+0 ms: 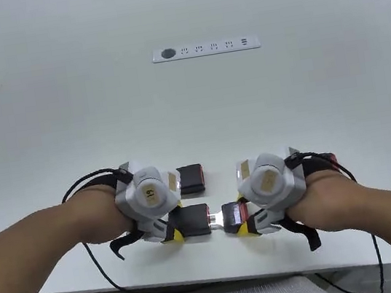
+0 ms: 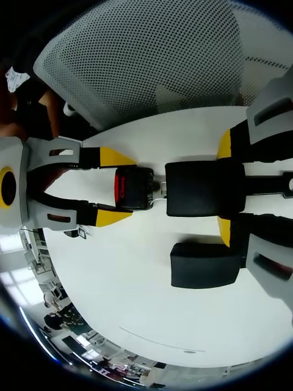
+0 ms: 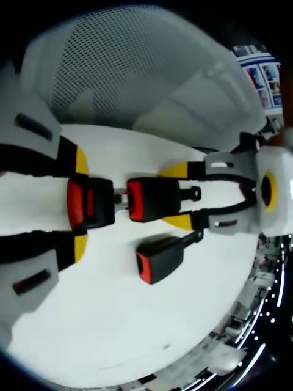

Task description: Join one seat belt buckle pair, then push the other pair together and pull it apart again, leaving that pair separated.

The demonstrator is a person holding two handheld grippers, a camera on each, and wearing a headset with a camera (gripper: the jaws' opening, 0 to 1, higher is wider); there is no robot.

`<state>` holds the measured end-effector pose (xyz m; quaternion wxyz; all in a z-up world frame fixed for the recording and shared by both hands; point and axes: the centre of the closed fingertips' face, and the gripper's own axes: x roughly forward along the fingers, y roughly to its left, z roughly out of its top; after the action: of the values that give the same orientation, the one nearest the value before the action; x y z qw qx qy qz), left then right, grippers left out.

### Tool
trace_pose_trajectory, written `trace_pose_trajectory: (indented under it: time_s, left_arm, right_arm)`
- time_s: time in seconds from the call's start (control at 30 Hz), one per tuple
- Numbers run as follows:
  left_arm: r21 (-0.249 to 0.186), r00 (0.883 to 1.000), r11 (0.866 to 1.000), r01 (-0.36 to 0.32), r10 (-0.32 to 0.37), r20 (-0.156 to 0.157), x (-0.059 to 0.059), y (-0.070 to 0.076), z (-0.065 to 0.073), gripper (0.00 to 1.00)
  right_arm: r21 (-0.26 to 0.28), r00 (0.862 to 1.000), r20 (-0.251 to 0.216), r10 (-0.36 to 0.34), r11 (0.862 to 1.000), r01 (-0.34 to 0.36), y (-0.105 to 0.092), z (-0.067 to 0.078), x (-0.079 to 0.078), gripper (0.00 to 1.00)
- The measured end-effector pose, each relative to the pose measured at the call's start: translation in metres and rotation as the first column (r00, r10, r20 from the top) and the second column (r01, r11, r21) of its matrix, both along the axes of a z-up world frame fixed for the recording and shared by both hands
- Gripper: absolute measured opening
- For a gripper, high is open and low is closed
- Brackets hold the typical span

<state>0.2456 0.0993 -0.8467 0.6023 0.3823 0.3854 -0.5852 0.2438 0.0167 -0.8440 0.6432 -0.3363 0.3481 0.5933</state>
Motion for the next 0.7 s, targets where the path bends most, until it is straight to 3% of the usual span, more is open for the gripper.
trace_pose_trajectory:
  time_s: [0.27,0.6,0.63,0.7]
  left_arm:
    - [0.008,1.000,1.000,0.015,-0.015,-0.003,0.000,-0.001,0.001,0.32]
    - [0.003,1.000,1.000,0.017,-0.017,-0.002,-0.001,-0.002,0.001,0.32]
    - [0.009,1.000,1.000,0.016,-0.016,-0.004,-0.001,0.000,0.000,0.32]
    - [0.006,1.000,1.000,0.019,-0.019,-0.003,-0.001,-0.001,0.000,0.32]
  right_arm:
    - [-0.001,1.000,0.001,0.007,1.000,-0.007,0.013,0.000,-0.001,0.31]
    - [0.008,1.000,-0.017,-0.026,1.000,0.026,0.014,0.000,-0.001,0.31]
    - [-0.012,0.998,-0.044,-0.053,0.999,0.052,0.012,-0.003,-0.005,0.31]
    - [-0.004,0.999,-0.024,-0.028,1.000,0.028,0.021,-0.009,-0.006,0.31]
